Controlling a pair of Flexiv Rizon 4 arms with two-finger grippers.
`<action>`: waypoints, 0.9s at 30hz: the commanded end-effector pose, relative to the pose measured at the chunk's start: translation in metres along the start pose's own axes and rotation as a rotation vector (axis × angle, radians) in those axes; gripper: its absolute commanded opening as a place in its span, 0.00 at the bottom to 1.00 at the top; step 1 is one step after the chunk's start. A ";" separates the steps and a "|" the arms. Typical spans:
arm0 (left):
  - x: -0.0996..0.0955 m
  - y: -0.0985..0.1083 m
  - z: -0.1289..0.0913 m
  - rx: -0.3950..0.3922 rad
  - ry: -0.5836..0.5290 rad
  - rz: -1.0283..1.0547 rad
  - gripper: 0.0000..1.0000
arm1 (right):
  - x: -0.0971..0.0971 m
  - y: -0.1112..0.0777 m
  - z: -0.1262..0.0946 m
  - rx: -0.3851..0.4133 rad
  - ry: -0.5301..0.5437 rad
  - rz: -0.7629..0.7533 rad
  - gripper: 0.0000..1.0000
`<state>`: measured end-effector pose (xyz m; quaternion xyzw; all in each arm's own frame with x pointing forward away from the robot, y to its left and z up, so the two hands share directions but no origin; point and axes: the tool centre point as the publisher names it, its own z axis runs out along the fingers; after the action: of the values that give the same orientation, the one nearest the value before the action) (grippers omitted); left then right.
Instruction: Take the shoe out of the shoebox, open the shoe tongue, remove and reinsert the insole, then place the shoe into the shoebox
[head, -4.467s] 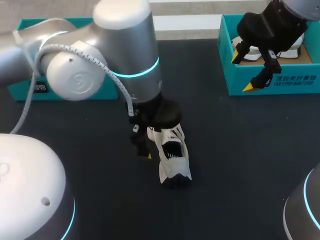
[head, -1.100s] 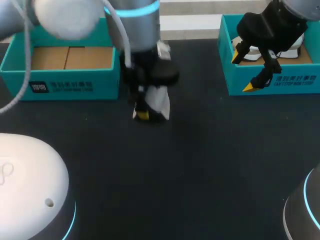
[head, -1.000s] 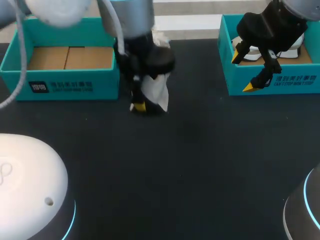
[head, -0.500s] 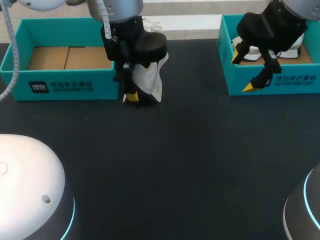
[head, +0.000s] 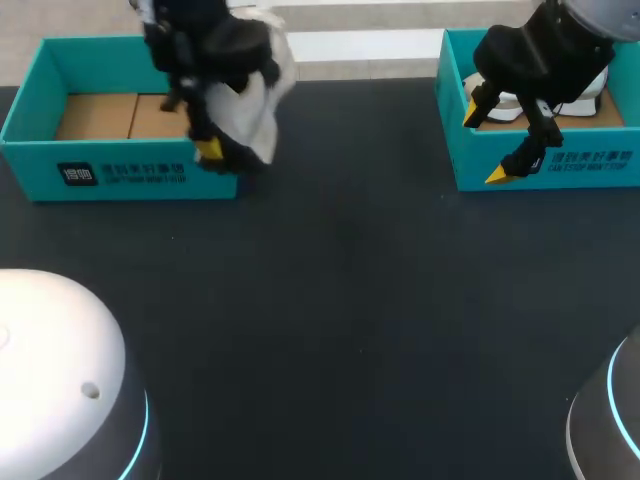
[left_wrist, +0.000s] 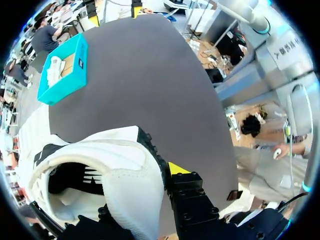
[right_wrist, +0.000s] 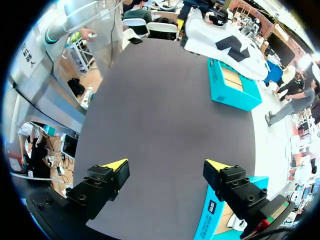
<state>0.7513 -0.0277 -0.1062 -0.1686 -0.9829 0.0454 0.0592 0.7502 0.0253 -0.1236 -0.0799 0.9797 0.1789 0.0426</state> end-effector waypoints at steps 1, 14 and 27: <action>0.009 0.052 -0.002 0.004 -0.015 0.029 0.00 | -0.002 0.000 0.001 0.002 0.004 0.001 1.00; -0.009 0.162 -0.007 -0.027 0.076 -0.018 0.00 | -0.002 0.000 0.001 0.002 0.004 0.001 1.00; -0.039 0.231 -0.020 0.014 0.048 -0.196 0.00 | -0.002 0.000 0.001 0.002 0.004 0.001 1.00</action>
<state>0.8619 0.1761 -0.1180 -0.0711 -0.9931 0.0407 0.0845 0.7502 0.0253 -0.1236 -0.0798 0.9797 0.1788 0.0426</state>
